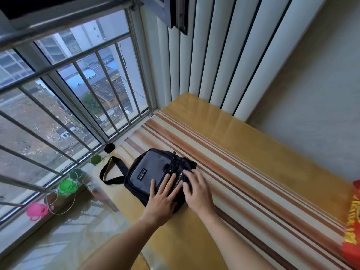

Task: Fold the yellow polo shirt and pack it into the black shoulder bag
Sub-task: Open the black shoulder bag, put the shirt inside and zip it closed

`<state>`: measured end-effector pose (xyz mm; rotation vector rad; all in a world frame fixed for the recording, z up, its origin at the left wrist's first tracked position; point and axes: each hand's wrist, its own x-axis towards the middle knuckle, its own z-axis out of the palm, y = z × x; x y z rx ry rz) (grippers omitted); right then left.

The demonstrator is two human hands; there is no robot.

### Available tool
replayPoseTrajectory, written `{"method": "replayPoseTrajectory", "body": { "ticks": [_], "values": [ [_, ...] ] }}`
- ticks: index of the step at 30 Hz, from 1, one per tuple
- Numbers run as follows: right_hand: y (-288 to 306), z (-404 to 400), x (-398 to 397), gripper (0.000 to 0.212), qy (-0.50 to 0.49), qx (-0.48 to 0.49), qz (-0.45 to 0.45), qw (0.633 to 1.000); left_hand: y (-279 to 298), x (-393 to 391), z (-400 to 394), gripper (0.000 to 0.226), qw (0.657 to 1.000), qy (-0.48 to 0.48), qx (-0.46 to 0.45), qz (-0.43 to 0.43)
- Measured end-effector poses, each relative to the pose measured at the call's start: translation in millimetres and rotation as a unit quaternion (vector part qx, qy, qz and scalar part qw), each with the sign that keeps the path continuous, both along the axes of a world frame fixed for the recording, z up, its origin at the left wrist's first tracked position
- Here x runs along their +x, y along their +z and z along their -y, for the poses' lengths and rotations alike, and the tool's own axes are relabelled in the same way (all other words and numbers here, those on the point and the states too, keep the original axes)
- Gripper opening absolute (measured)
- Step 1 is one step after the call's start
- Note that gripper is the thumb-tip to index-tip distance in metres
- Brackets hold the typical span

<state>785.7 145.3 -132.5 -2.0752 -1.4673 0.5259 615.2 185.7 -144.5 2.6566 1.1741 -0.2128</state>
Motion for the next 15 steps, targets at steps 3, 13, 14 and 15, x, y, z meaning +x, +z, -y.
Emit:
{"method": "replayPoseTrajectory", "body": {
  "ticks": [3, 13, 14, 15],
  "values": [
    [-10.0, 4.2, 3.3, 0.060, 0.078, -0.149, 0.020, 0.986, -4.3, 5.3, -7.0, 0.085, 1.000, -0.007, 0.005, -0.012],
    [9.3, 12.1, 8.2, 0.038, -0.031, -0.098, -0.062, 0.993, 24.8, -13.0, -28.5, 0.075, 0.987, 0.022, -0.113, 0.116],
    [9.6, 16.9, 2.0, 0.026, -0.090, -0.114, -0.072, 0.987, 26.6, -23.4, -25.6, 0.076, 0.987, 0.047, -0.072, 0.133],
    [8.5, 22.1, -4.5, 0.018, -0.127, -0.157, -0.097, 0.975, 25.7, -34.6, -21.1, 0.074, 0.987, 0.072, -0.029, 0.139]
  ]
}}
